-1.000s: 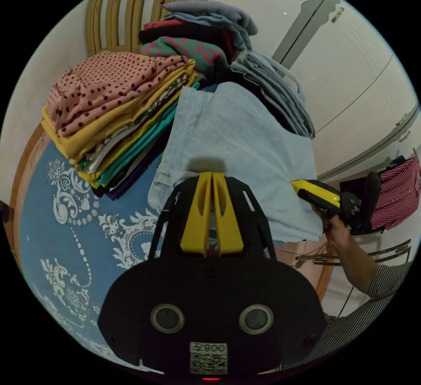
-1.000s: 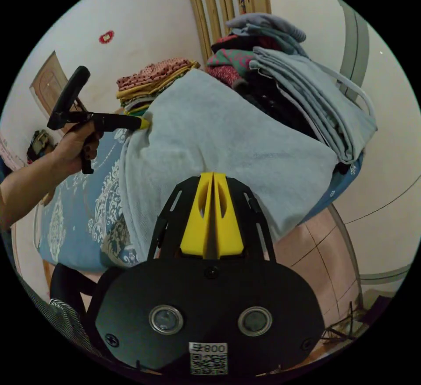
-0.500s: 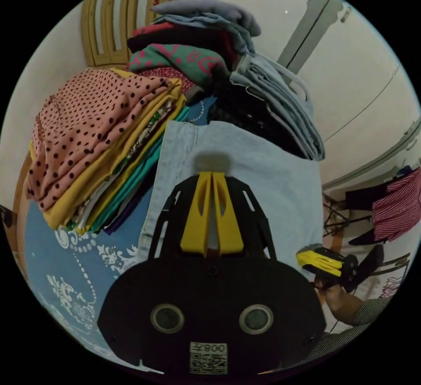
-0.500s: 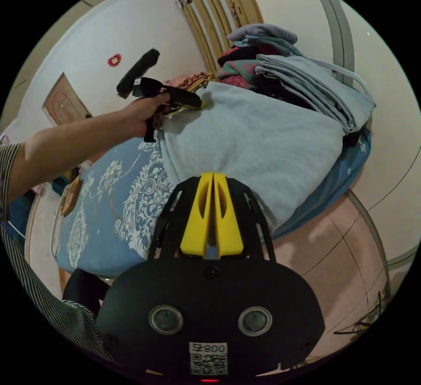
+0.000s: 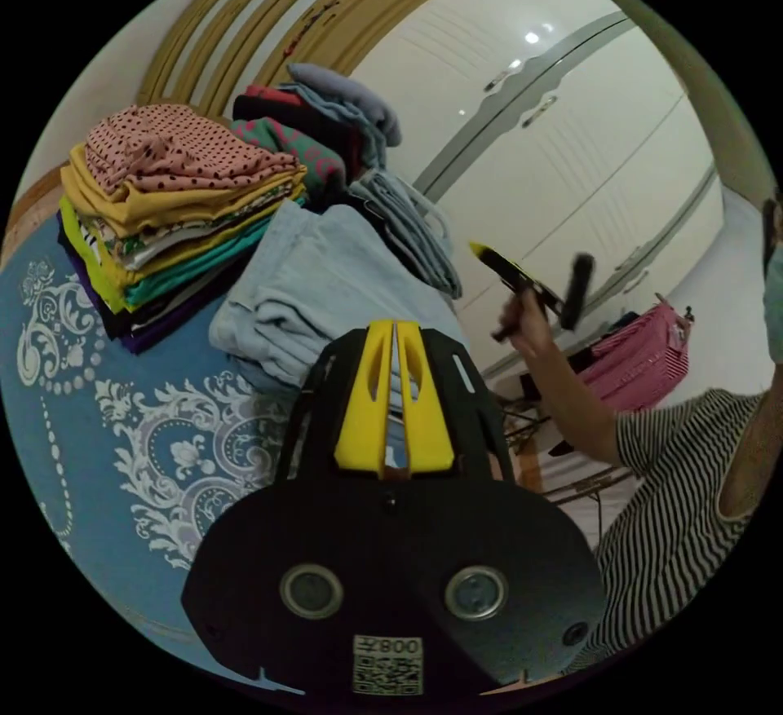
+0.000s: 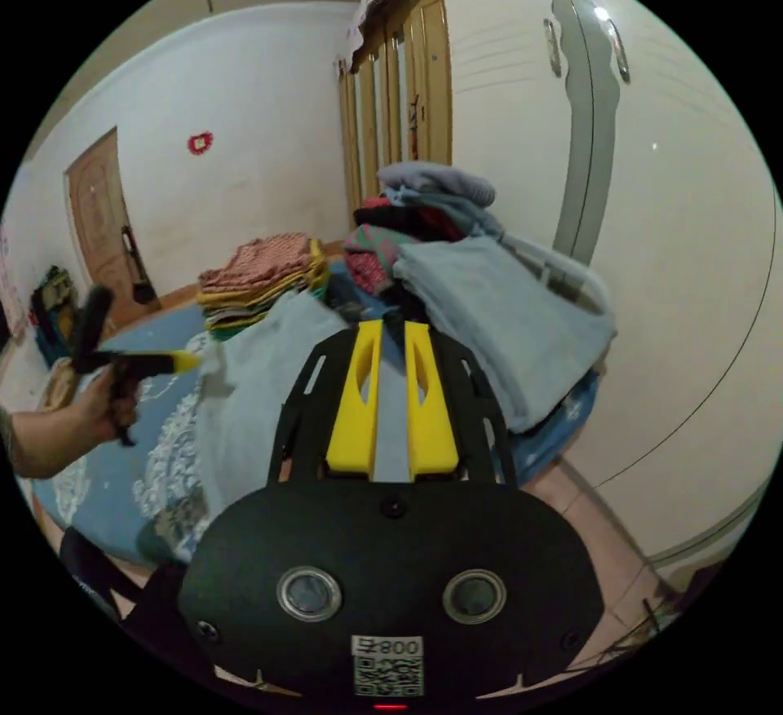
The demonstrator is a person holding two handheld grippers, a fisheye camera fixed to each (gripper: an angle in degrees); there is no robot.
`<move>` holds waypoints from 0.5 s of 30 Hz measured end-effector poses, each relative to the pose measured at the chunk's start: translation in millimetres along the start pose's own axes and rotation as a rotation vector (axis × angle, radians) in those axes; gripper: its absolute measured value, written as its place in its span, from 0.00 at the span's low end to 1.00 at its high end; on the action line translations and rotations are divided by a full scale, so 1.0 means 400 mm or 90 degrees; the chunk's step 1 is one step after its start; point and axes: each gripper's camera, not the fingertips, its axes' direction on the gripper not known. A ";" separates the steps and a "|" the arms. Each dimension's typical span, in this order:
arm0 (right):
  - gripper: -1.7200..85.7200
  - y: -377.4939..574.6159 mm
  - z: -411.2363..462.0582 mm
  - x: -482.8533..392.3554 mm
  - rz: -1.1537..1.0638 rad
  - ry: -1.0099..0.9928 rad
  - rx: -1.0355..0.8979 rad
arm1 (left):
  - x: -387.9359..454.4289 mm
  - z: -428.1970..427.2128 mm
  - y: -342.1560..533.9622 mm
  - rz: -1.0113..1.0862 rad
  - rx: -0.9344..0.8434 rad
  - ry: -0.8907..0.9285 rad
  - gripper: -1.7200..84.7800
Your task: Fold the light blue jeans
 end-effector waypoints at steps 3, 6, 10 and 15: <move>0.12 -0.116 0.132 0.034 -0.027 0.028 -0.048 | -0.008 -0.058 0.079 -0.012 -0.014 0.036 0.06; 0.14 -0.204 0.258 0.050 -0.053 0.054 -0.096 | -0.023 -0.110 0.174 -0.039 -0.045 0.027 0.06; 0.14 -0.278 0.423 0.063 -0.108 0.115 -0.156 | -0.063 -0.159 0.317 -0.126 -0.095 0.041 0.05; 0.10 -0.331 0.551 0.141 -0.081 0.136 -0.184 | -0.075 -0.224 0.425 -0.182 -0.114 0.025 0.03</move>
